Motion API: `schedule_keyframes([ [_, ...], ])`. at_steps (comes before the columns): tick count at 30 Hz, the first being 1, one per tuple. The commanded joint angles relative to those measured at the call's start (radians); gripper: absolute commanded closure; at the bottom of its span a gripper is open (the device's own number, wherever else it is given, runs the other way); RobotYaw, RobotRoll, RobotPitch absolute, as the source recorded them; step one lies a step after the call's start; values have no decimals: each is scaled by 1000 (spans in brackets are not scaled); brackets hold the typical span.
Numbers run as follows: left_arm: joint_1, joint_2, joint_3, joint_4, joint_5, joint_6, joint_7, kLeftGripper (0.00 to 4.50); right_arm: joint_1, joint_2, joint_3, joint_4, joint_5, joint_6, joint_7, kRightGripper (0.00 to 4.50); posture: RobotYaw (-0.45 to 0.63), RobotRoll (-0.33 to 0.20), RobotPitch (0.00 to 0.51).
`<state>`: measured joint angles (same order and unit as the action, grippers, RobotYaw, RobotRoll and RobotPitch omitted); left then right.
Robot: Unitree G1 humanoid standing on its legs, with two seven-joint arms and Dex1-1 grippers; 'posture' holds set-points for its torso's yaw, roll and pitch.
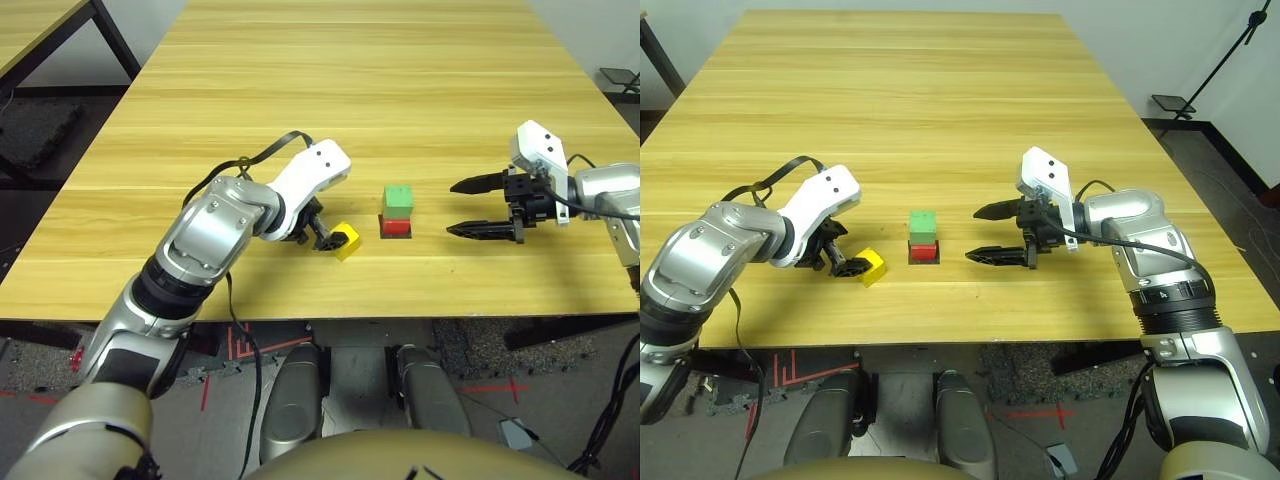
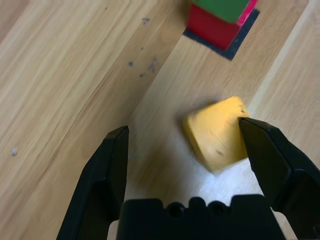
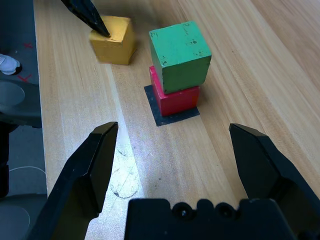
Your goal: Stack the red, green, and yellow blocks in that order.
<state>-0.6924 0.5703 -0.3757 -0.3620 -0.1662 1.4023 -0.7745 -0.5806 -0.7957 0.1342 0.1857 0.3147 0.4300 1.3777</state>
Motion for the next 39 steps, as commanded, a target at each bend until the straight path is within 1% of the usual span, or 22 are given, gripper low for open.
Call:
schedule_keyframes([
  [1,-20,-1,-26,23,-27,23,30,31,15,-13,-4,-24,-3,11,-4,0,69,-68,102],
  [5,-53,-33,13,-14,-79,105,53,31,31,-17,-9,-35,0,16,-7,0,71,-63,102],
  [12,-91,-10,34,-28,-140,103,74,31,34,-12,-4,-41,1,20,-10,0,79,-62,100],
  [15,-109,23,40,-35,-187,91,46,31,33,-11,-1,-41,-1,21,-9,0,82,-64,100],
  [17,-117,82,17,-53,-215,67,11,31,30,-12,1,-39,-2,21,-6,0,84,-64,101],
  [19,-112,121,-2,-69,-236,47,-7,31,26,-12,3,-37,-4,21,-5,0,84,-65,101],
  [24,-84,168,-56,-80,-232,-44,-16,31,24,-11,5,-46,-2,32,-8,0,80,-69,101],
  [29,-75,166,-89,-66,-219,-109,-9,31,30,-15,1,-51,-1,36,-8,0,75,-72,102],
  [34,-63,152,-131,-67,-220,-136,-10,31,39,-22,-3,-65,2,45,-9,0,63,-77,107],
  [39,-54,157,-160,-53,-208,-167,-12,31,50,-31,-8,-76,6,55,-11,0,55,-81,113],
])
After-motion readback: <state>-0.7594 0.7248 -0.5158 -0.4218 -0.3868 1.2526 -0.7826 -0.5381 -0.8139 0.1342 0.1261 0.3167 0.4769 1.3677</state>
